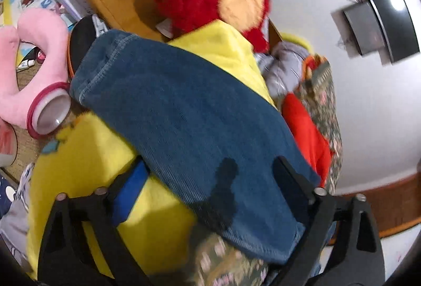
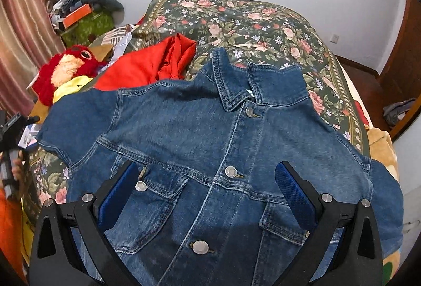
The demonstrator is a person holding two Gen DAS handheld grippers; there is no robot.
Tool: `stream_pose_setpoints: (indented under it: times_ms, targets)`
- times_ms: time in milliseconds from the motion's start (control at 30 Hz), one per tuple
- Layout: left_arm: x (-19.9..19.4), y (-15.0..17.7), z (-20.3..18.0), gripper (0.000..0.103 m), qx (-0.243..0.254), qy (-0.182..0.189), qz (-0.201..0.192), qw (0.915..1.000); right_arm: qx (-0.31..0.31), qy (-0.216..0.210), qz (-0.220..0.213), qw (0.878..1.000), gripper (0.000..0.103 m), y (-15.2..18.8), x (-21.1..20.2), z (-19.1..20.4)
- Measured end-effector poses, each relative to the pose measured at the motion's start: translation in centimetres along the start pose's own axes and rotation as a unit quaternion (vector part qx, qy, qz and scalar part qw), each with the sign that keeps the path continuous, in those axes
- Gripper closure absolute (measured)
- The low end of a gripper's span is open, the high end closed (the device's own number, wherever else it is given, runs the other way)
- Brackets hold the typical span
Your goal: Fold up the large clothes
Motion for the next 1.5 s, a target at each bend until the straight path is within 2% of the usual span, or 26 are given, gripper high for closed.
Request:
stream_pose_setpoints:
  times_ms: [100, 233, 300, 367, 433, 533, 633, 767, 900, 1000, 1100, 1233, 1400, 1500]
  targets:
    - [0.9, -1.7, 0.9, 0.024, -0.01, -0.022, -0.012, 0.9996, -0.001, 0.004, 0.0, 1.0, 0.0, 0.0, 0.0, -0.1]
    - [1.6, -3.4, 1.5, 0.053, -0.016, -0.078, -0.021, 0.9966, 0.003, 0.011, -0.004, 1.0, 0.0, -0.3, -0.3, -0.8]
    - [1.5, -4.0, 1.0, 0.067, 0.0, -0.107, -0.03, 0.9938, 0.008, 0.014, -0.005, 1.0, 0.0, -0.4, -0.6, -1.3]
    - [1.3, -4.4, 0.1, 0.093, 0.036, -0.153, -0.04, 0.9867, 0.013, 0.017, -0.006, 1.0, 0.0, -0.5, -0.9, -1.8]
    - [0.7, -4.3, -1.7, 0.094, 0.073, -0.18, -0.054, 0.9794, 0.017, 0.021, -0.006, 1.0, 0.0, -0.5, -1.2, -2.1]
    - [-1.3, -4.0, -5.8, 0.096, 0.124, -0.172, -0.087, 0.9735, 0.021, 0.025, -0.008, 0.999, 0.0, -0.6, -1.8, -2.9]
    - [-3.5, -3.3, -10.5, 0.096, 0.166, -0.133, -0.108, 0.9712, 0.02, 0.036, -0.016, 0.999, 0.0, -0.8, -2.6, -3.8]
    - [-6.3, -1.0, -18.5, 0.096, 0.237, -0.068, -0.133, 0.9601, 0.028, 0.04, -0.033, 0.998, 0.0, -0.8, -3.8, -5.1]
    - [-7.7, 2.5, -25.8, 0.096, 0.291, -0.002, -0.127, 0.9483, 0.039, 0.037, -0.049, 0.997, 0.0, -0.8, -4.7, -6.5]
    - [-7.3, 6.1, -30.9, 0.096, 0.328, 0.043, -0.11, 0.9374, 0.045, 0.034, -0.053, 0.997, 0.0, -0.6, -4.9, -7.5]
    - [-5.8, 10.0, -34.9, 0.096, 0.361, 0.066, -0.087, 0.926, 0.052, 0.032, -0.054, 0.997, 0.0, -0.3, -5.1, -8.8]
    - [-2.2, 16.3, -38.4, 0.096, 0.41, 0.073, -0.042, 0.908, 0.063, 0.021, -0.058, 0.996, 0.0, 0.4, -5.4, -10.5]
    - [2.9, 24.7, -40.2, 0.096, 0.459, 0.073, 0.039, 0.8848, 0.078, 0.014, -0.06, 0.995, 0.0, 1.5, -5.6, -12.8]
    - [5.6, 29.8, -40.1, 0.096, 0.492, 0.058, 0.09, 0.864, 0.086, 0.016, -0.055, 0.995, 0.0, 2.2, -5.4, -14.1]
Point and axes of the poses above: each gripper's, at about its wrist camera, not at the fingertips, and x roughly the way its jaws point, z to its left, y to its underside, the point moved 2 cm from there along x, roughly the way its jaws point, and after that the axes turned 6 degrees about y, right-handed, at the moved point
